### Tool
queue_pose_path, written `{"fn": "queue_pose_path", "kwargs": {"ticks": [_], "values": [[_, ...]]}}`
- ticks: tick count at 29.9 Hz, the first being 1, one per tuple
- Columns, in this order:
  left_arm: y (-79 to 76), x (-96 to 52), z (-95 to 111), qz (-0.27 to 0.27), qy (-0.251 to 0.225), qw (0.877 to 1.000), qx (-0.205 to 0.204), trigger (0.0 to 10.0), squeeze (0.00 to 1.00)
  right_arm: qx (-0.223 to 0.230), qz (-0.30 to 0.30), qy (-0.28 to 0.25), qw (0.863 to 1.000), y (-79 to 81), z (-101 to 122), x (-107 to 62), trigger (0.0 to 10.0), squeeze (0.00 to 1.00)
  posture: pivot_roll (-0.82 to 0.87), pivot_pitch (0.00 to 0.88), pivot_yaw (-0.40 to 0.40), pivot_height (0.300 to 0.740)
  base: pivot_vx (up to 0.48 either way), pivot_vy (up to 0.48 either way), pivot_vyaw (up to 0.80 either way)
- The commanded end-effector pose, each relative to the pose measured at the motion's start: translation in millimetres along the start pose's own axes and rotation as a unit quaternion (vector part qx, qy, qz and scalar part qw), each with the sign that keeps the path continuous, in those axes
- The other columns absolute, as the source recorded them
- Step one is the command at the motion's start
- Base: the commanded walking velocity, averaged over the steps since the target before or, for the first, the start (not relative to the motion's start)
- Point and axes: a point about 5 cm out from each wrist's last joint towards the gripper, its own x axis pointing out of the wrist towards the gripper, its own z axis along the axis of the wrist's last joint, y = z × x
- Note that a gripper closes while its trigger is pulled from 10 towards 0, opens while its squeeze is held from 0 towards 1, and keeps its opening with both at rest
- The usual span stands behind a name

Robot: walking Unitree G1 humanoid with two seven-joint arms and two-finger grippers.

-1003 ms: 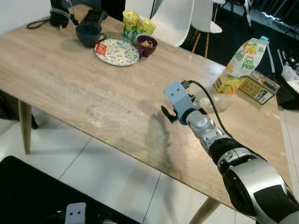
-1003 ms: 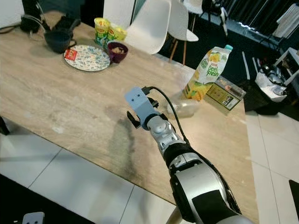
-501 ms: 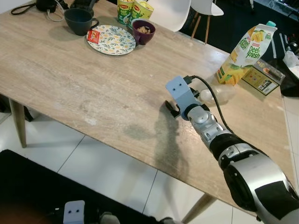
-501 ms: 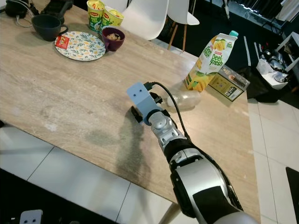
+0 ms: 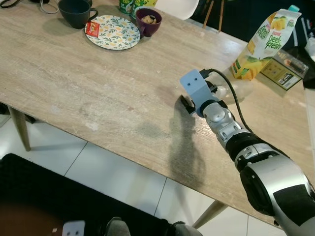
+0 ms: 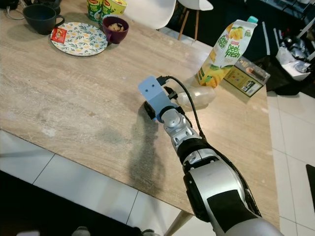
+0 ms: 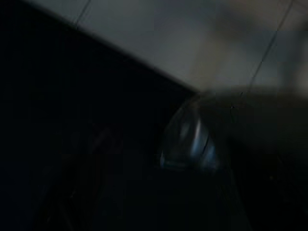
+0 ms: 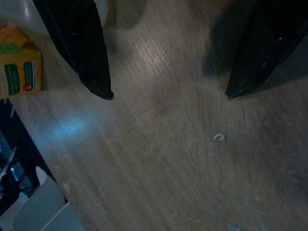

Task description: Restocking fridge

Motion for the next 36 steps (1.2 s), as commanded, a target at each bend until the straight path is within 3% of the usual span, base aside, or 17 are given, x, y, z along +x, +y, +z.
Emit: {"fn": "queue_pose_path", "kwargs": {"ticks": [1, 16, 24, 36], "values": [[-50.1, -17.2, -34.4, -0.112, 0.081, 0.990, -0.004, 10.0, 0.00, -0.005, 0.004, 0.041, 0.999, 1.1, -20.1, -4.4, 10.0, 0.00, 0.29, 0.289, -0.301, 0.740, 0.000, 0.000, 0.00], [-49.2, -16.2, -25.8, -0.138, 0.058, 0.989, 0.014, 10.0, 0.00, -0.030, -0.068, 0.052, 0.996, -30.2, -22.6, -5.3, 10.0, 0.00, 0.30, 0.308, -0.249, 0.740, 0.000, 0.000, 0.00], [-38.2, -18.8, -26.4, -0.137, 0.066, 0.988, 0.026, 10.0, 0.00, -0.045, -0.143, 0.092, 0.984, -64.1, -44.6, -15.8, 10.0, 0.00, 0.30, 0.304, -0.222, 0.740, 0.000, 0.000, 0.00], [-40.2, -11.6, -20.6, -0.145, 0.066, 0.987, 0.031, 10.0, 0.00, -0.062, -0.195, 0.129, 0.970, -94.5, -64.2, -29.2, 10.0, 0.00, 0.29, 0.283, -0.206, 0.740, 0.000, 0.000, 0.00]]}}
